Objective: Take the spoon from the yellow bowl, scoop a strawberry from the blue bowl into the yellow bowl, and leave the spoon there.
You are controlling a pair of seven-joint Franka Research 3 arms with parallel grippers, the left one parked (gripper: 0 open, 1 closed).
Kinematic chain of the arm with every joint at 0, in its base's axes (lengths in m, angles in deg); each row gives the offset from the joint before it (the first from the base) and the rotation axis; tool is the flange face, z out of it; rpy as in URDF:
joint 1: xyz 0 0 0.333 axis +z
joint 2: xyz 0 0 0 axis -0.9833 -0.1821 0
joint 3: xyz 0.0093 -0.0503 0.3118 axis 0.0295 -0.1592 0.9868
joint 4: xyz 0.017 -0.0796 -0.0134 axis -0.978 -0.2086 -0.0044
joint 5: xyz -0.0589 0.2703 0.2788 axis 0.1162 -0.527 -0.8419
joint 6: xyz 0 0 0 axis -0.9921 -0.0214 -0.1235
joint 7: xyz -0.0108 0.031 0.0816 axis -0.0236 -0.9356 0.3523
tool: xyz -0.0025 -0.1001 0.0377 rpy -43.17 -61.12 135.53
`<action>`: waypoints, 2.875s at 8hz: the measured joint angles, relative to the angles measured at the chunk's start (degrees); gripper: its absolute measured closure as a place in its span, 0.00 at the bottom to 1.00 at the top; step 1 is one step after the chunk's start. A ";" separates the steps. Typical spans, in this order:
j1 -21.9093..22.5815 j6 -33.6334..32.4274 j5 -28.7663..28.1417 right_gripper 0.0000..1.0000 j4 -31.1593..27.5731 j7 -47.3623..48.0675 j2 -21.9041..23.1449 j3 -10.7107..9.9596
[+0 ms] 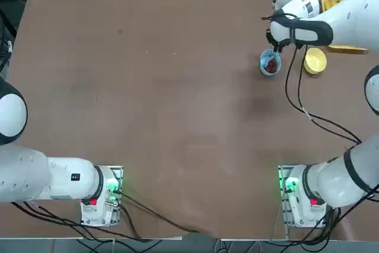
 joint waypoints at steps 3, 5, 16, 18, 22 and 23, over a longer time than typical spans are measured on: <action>1.26 -2.21 2.46 0.89 2.10 0.09 -1.85 0.01; 2.91 -4.40 4.66 0.89 3.54 0.12 -2.93 0.03; 10.14 -18.26 12.16 0.89 15.62 0.00 -12.97 0.15; 11.49 -19.90 14.41 0.89 17.23 -0.01 -15.07 0.15; 12.89 -21.04 15.56 0.89 19.13 -0.40 -17.10 0.13; 13.43 -21.35 15.70 0.89 19.54 -0.43 -17.61 0.12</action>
